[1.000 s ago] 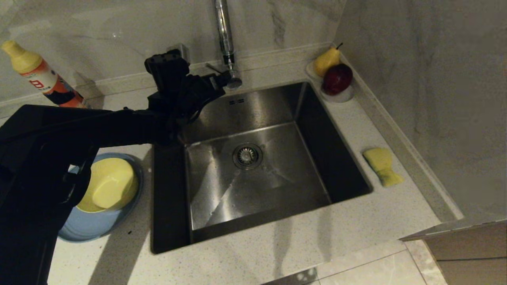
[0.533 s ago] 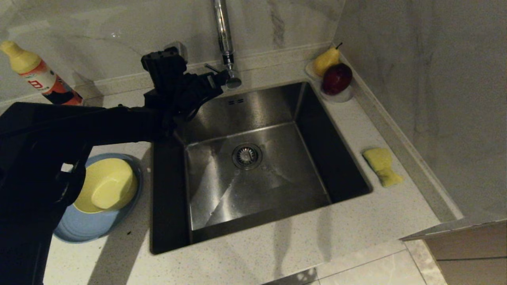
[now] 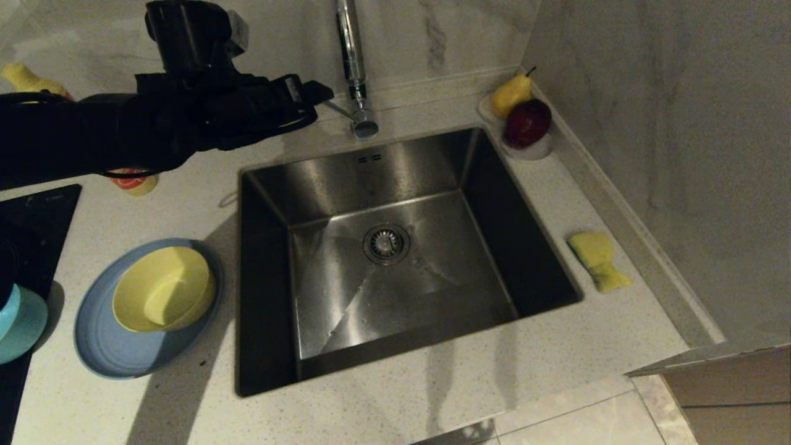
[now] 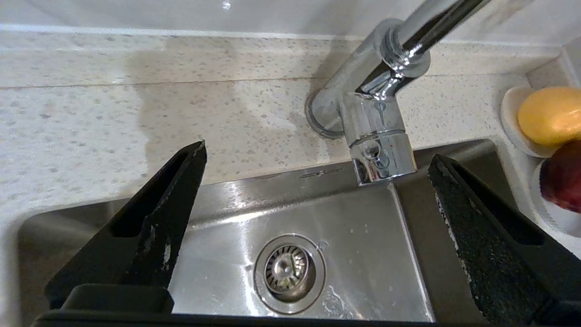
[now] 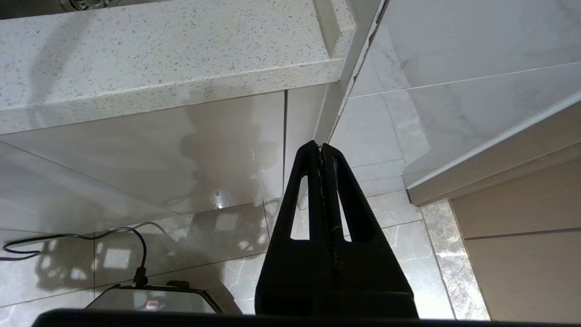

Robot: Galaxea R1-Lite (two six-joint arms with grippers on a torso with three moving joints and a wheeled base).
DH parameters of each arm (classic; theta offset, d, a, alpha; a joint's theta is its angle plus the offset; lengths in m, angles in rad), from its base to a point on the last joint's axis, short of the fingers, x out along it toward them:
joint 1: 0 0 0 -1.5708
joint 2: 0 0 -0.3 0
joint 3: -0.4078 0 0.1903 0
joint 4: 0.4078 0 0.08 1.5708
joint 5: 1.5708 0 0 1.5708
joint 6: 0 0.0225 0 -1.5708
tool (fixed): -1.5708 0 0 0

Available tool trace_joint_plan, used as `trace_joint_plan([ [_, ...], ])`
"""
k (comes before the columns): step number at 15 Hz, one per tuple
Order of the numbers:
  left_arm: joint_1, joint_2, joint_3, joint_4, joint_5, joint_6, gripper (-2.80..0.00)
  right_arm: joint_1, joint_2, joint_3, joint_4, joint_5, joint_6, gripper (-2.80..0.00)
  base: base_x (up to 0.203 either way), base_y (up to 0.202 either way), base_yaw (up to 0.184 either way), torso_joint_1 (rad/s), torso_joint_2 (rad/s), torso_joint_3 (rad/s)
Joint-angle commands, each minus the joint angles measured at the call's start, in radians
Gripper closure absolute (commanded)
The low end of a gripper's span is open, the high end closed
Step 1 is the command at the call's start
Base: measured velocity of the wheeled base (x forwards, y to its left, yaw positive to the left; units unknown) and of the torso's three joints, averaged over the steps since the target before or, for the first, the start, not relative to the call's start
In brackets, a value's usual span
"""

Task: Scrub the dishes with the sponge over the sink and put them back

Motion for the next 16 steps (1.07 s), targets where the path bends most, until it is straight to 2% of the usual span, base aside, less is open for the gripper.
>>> trace_joint_plan([
  [1, -0.001, -0.033, 0.001, 0.017, -0.009, -0.007, -2.8, 0.0, -0.002, 0.0, 0.001, 0.0, -0.001, 0.0, 0.0, 0.0, 0.0, 0.0, 0.0, 0.0],
  [3, -0.001, -0.052, 0.001, 0.034, -0.028, -0.016, -2.8, 0.0, -0.002, 0.0, -0.001, 0.0, -0.001, 0.0, 0.0, 0.0, 0.0, 0.0, 0.0, 0.0],
  [11, -0.001, -0.057, 0.002, 0.03, -0.029, -0.028, -2.8, 0.0, -0.002, 0.0, 0.001, 0.0, -0.001, 0.0, 0.0, 0.0, 0.0, 0.0, 0.0, 0.0],
  [12, -0.001, -0.056, 0.002, 0.029, -0.029, -0.029, 0.0, 0.0, -0.002, 0.0, 0.001, 0.0, -0.001, 0.0, 0.0, 0.0, 0.0, 0.0, 0.0, 0.0],
  [16, -0.001, -0.038, 0.007, 0.018, -0.037, -0.04, 0.0, 0.0, -0.002, 0.0, 0.001, 0.0, -0.001, 0.0, 0.0, 0.0, 0.0, 0.0, 0.0, 0.0],
])
